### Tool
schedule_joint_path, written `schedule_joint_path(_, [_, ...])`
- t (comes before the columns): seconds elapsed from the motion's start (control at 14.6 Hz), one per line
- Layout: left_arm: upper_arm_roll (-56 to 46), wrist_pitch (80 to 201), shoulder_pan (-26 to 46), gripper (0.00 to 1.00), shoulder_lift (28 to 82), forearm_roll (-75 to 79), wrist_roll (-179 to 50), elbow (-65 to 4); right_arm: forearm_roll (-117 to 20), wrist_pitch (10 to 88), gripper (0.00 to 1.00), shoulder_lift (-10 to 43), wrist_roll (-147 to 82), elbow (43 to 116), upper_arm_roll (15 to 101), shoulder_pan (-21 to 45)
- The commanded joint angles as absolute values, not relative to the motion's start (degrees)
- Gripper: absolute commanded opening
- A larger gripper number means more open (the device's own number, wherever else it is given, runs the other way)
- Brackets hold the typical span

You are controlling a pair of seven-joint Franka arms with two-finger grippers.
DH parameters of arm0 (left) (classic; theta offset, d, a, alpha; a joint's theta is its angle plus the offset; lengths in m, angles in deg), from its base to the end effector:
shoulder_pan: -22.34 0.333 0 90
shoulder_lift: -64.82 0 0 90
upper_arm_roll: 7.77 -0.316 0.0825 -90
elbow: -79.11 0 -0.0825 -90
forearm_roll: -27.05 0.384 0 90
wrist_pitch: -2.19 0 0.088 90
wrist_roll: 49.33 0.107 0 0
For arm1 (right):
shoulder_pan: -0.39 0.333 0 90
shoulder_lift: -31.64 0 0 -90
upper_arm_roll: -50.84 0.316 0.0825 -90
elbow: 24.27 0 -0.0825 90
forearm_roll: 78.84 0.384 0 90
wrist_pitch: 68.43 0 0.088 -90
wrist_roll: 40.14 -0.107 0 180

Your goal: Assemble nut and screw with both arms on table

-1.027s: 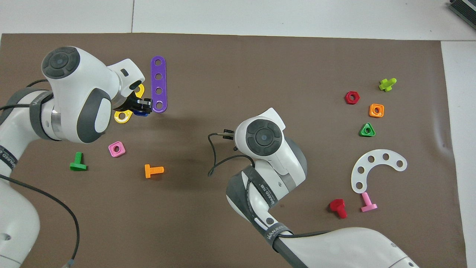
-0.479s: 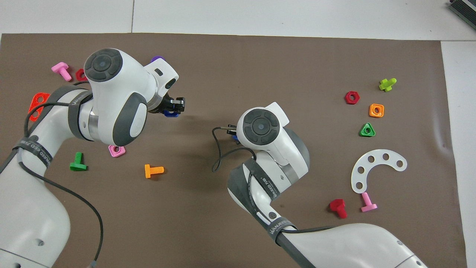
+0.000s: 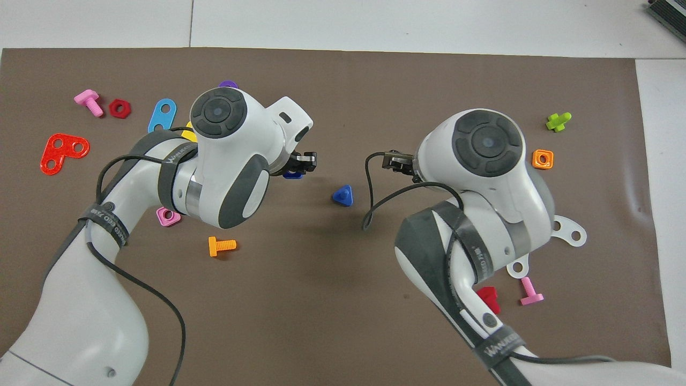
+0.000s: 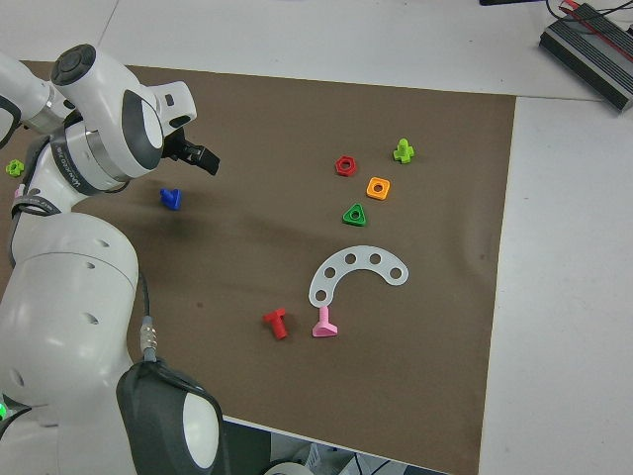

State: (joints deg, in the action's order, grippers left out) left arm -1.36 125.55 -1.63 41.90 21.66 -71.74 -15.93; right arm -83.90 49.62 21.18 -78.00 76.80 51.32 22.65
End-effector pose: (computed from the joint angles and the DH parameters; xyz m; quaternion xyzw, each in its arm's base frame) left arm 0.5842 -0.3373 0.3883 0.9961 -0.0400 0.0154 0.0768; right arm 0.5789 0.2373 0.4685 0.9912 -0.1130 0.0689 0.0053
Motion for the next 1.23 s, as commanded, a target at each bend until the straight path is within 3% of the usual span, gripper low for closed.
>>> schedule_joint_path(0.0, [-2.4,127.5,-5.8,0.0,38.6,20.7,-75.9,-11.8,-81.1,47.0,1.0,27.1,-69.2,78.4,52.0,18.8])
schedule_joint_path(0.14, [-2.5,127.4,-7.9,0.0,36.2,20.8,-78.5,-8.9,-76.7,44.9,1.0,29.4,-64.7,78.3,51.9,14.5])
schedule_joint_path(0.41, [-2.5,127.3,-10.4,0.0,36.0,21.5,-79.0,-9.4,-76.5,39.9,1.0,33.0,-59.6,76.8,51.6,8.7])
schedule_joint_path(0.75, [-2.6,126.5,-11.7,0.0,36.4,22.1,-79.0,-12.2,-76.6,32.4,1.0,33.1,-51.8,71.4,51.6,3.8])
schedule_joint_path(1.16, [-2.8,130.4,-11.8,0.0,36.5,25.3,-79.0,-16.2,-77.7,23.3,1.0,31.8,-48.1,64.5,51.5,3.0])
